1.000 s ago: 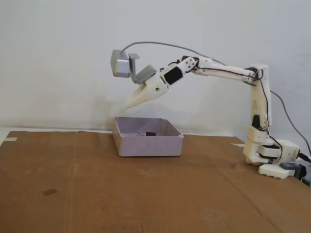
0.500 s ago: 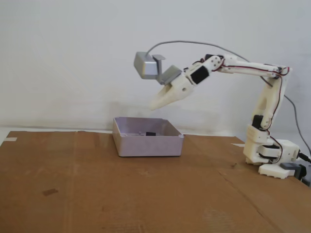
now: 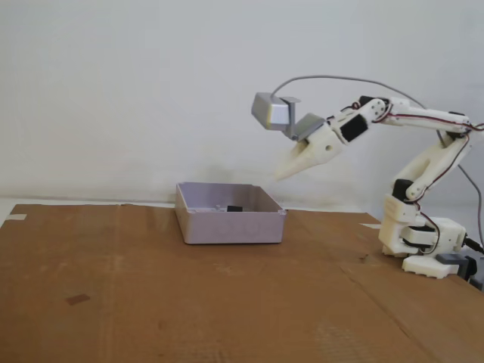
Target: Grasp a block and put it in the box.
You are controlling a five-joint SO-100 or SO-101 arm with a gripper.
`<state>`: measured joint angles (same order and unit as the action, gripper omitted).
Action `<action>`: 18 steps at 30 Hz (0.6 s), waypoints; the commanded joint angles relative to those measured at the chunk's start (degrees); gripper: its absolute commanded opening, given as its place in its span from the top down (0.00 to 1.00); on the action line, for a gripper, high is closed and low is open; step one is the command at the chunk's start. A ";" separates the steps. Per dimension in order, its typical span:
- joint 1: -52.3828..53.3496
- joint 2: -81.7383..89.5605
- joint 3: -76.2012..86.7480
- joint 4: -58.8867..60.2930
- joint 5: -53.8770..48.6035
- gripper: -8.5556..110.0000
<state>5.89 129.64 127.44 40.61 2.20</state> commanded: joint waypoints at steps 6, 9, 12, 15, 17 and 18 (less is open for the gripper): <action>0.00 17.14 8.88 -2.64 0.53 0.93; 0.00 21.62 13.01 -2.64 0.62 0.93; 0.00 26.02 17.31 -2.55 2.72 0.93; 0.00 30.59 21.45 -2.64 4.48 0.93; 0.00 33.66 23.99 -2.64 4.48 0.93; 0.00 35.16 25.22 -2.55 4.48 0.93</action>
<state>5.80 158.55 152.67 40.61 6.06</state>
